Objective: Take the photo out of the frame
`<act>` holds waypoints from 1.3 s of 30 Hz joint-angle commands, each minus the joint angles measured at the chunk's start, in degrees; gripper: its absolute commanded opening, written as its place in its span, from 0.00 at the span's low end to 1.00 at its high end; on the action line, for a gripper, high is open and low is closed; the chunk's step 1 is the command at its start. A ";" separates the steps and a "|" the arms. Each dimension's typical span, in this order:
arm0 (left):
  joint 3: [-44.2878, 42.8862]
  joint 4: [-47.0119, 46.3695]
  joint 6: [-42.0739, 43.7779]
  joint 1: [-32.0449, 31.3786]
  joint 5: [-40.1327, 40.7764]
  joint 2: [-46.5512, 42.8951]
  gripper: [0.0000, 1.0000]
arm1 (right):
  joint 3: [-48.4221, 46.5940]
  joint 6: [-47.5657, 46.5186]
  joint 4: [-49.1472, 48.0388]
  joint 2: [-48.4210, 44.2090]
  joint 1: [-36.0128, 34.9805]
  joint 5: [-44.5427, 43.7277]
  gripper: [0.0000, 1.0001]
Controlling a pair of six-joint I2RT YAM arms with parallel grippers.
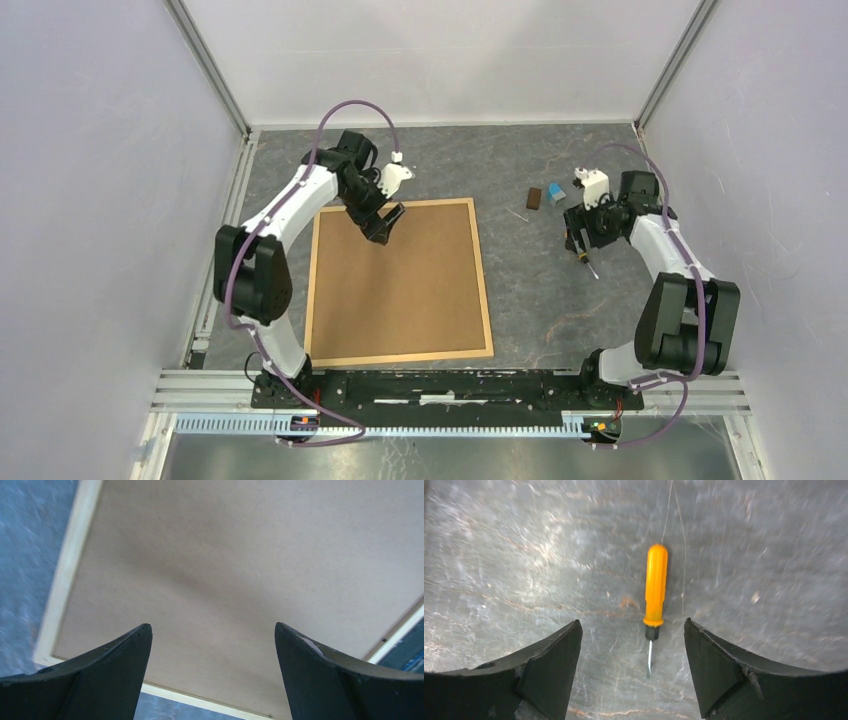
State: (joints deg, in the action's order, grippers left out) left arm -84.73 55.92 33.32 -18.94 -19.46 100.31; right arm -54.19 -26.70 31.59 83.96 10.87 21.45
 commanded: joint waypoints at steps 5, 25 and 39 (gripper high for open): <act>-16.61 -0.88 14.45 -1.72 -3.88 11.06 0.95 | -8.81 -1.02 -7.57 -5.79 -4.46 5.94 0.89; -43.53 0.57 15.54 -4.17 -5.51 39.76 0.70 | -10.54 21.40 -14.51 7.80 -4.83 19.61 0.98; -43.09 1.21 18.37 -4.28 -3.28 43.20 0.33 | -5.90 22.28 -17.17 16.03 -15.10 24.06 0.98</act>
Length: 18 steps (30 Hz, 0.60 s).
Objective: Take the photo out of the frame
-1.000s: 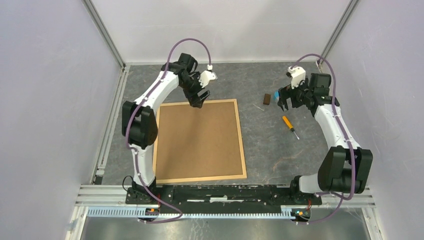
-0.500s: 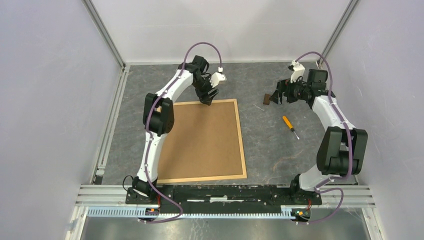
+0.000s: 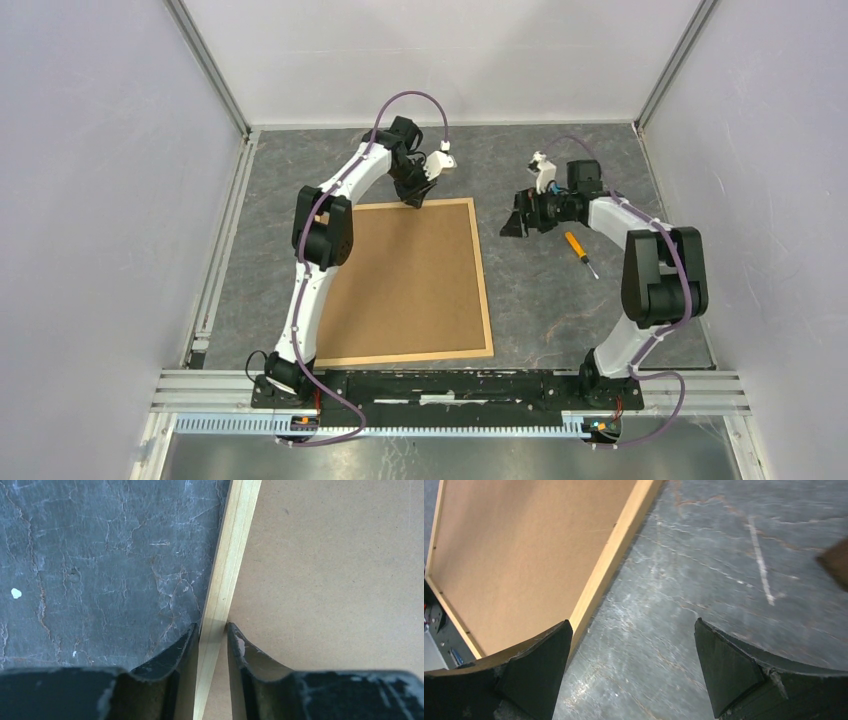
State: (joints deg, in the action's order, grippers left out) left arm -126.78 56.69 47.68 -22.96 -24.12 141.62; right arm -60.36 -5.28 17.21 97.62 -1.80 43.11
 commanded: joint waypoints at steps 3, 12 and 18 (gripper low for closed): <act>-0.83 0.49 4.72 -0.65 3.51 1.99 0.29 | 0.04 2.37 -4.61 4.41 -3.61 2.47 0.98; 2.87 -3.36 5.00 -3.76 8.49 -0.61 0.34 | -0.66 5.19 -8.21 8.89 -5.28 2.33 0.98; 4.67 -2.47 4.33 -5.18 5.51 -2.48 0.11 | -0.66 5.21 -9.20 10.45 -5.41 2.95 0.98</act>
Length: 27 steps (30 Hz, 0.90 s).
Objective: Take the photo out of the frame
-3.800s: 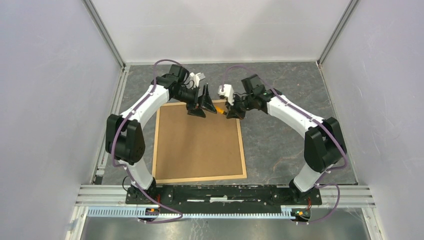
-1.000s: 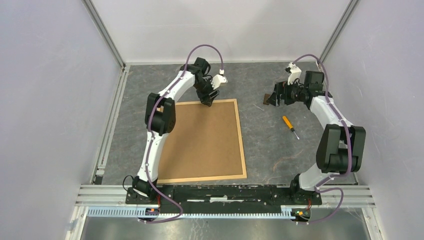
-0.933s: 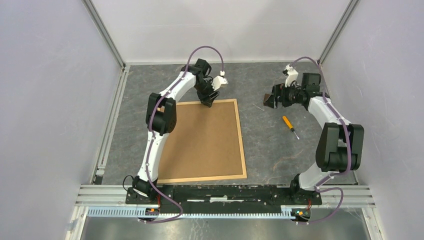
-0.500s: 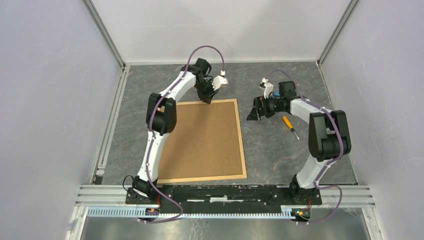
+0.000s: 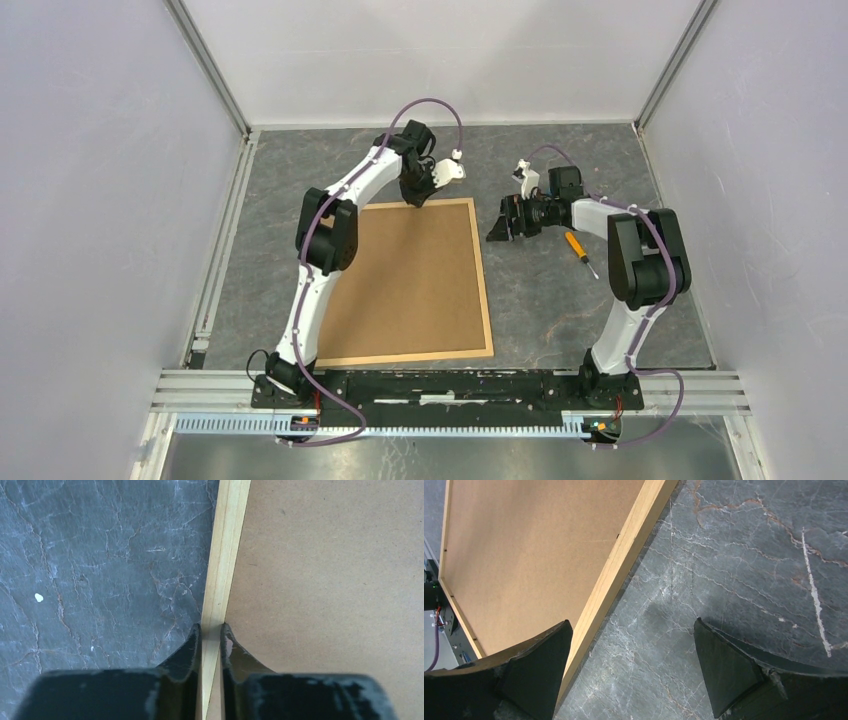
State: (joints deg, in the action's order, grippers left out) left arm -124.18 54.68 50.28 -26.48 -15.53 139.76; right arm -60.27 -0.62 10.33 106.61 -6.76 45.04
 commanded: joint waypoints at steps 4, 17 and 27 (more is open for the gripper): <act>3.46 -0.54 0.27 -1.68 -6.00 -4.48 0.02 | -0.06 2.99 -4.20 2.54 -0.66 1.99 0.98; 5.55 -2.01 -2.25 -1.30 -8.15 -13.04 0.02 | 3.30 7.62 -9.97 5.30 -3.16 8.21 0.95; 7.82 -5.41 -7.47 -0.51 -8.76 -16.23 0.02 | 11.26 22.48 -30.02 7.52 -5.52 15.54 0.76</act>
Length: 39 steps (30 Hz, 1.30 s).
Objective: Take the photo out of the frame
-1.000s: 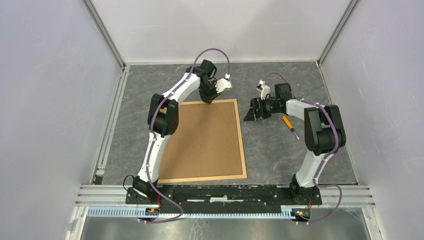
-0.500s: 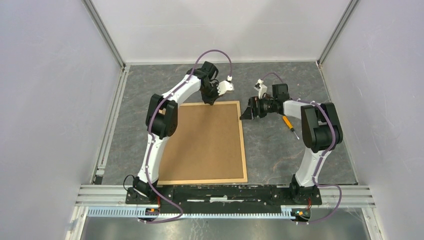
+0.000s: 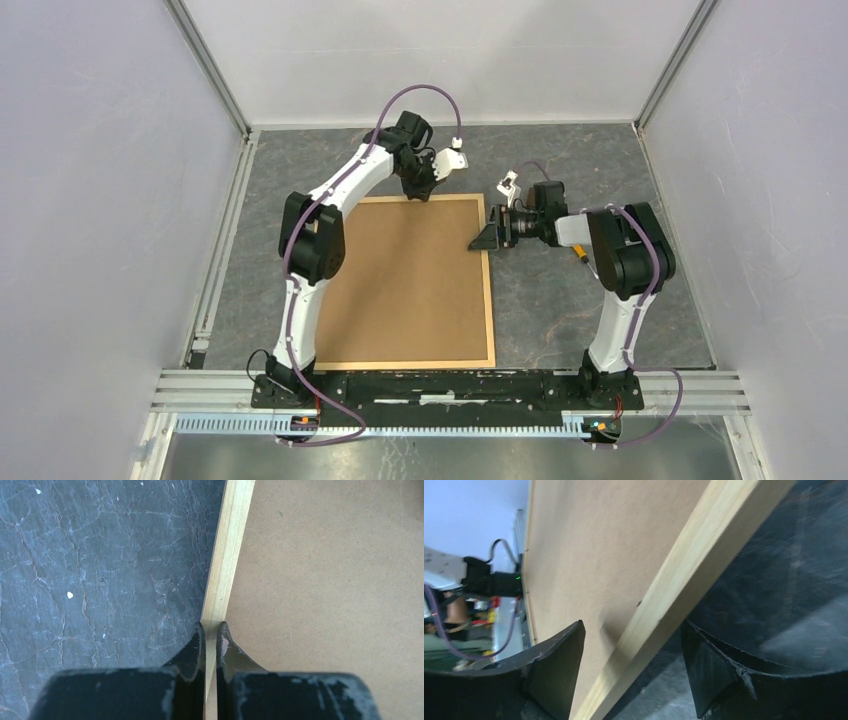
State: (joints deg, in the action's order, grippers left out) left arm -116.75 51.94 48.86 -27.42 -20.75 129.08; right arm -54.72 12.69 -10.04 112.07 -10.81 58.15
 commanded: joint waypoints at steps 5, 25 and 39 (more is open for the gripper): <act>2.83 -5.47 -8.63 1.22 -3.74 -6.62 0.02 | 11.51 21.05 -27.91 3.10 -3.33 6.89 0.63; 0.90 -6.70 -21.77 4.73 -1.04 -14.70 0.75 | 12.18 47.44 -48.25 -2.44 -3.32 4.85 0.00; -3.57 -7.65 -47.17 19.10 0.33 -24.35 1.00 | -22.03 -5.82 19.35 -11.97 -3.25 -11.68 0.00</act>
State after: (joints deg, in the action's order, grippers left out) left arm -118.39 45.80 12.43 -12.45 -20.01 107.22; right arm -67.05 30.28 -0.95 105.23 -14.28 58.17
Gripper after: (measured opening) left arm 0.995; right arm 0.261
